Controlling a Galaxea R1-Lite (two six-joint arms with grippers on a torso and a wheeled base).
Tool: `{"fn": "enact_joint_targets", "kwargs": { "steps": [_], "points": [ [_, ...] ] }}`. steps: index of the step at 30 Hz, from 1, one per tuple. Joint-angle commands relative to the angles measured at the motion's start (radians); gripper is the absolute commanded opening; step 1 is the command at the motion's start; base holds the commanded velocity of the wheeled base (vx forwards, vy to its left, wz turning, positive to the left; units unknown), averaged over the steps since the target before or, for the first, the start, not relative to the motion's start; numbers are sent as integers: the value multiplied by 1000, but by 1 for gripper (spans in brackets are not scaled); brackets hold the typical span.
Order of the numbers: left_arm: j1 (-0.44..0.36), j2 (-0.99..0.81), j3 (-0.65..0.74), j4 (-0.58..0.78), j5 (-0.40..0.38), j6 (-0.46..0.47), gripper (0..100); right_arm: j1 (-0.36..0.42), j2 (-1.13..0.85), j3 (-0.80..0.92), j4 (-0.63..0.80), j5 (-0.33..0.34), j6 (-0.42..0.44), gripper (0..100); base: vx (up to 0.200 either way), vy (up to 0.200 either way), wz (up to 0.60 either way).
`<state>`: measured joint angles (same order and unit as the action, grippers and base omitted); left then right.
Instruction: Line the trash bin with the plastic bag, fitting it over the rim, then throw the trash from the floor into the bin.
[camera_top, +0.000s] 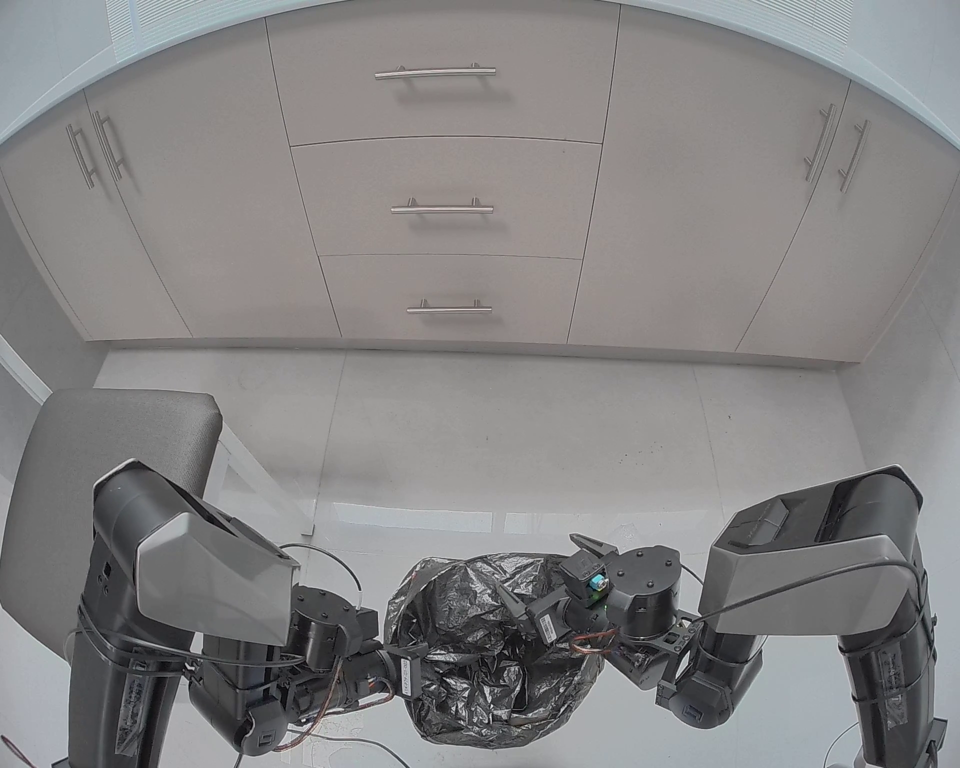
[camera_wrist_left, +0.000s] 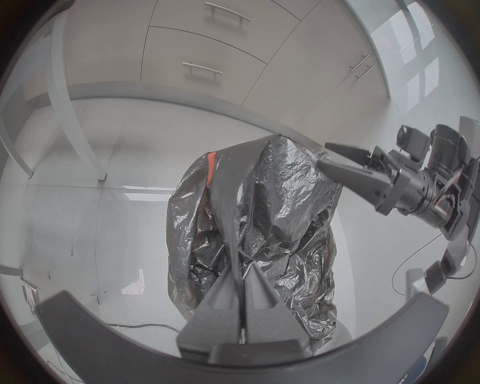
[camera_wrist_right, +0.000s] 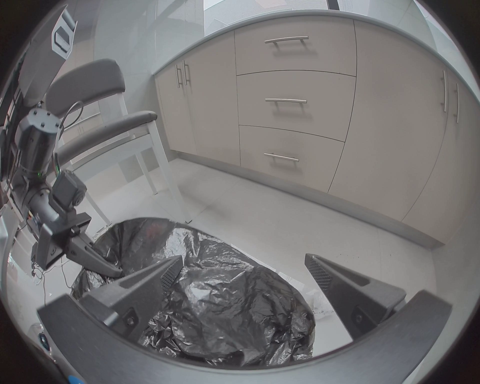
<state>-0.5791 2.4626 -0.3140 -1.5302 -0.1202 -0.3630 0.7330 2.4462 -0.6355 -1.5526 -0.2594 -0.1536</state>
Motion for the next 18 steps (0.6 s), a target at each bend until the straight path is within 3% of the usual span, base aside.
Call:
{"fn": "enact_joint_targets", "kwargs": {
  "steps": [1,11,18],
  "points": [
    [-1,-8,-19,-1,1,-1,0,-3,20,7,-18,5,0,100,0,0,0],
    [38,-2,-46,-1,1,-1,0,-14,40,-1,-18,3,0,100,0,0,0],
    [50,1,-63,-1,-4,7,0,-69,86,-58,-18,5,-1,100,0,0,0]
  ]
}}
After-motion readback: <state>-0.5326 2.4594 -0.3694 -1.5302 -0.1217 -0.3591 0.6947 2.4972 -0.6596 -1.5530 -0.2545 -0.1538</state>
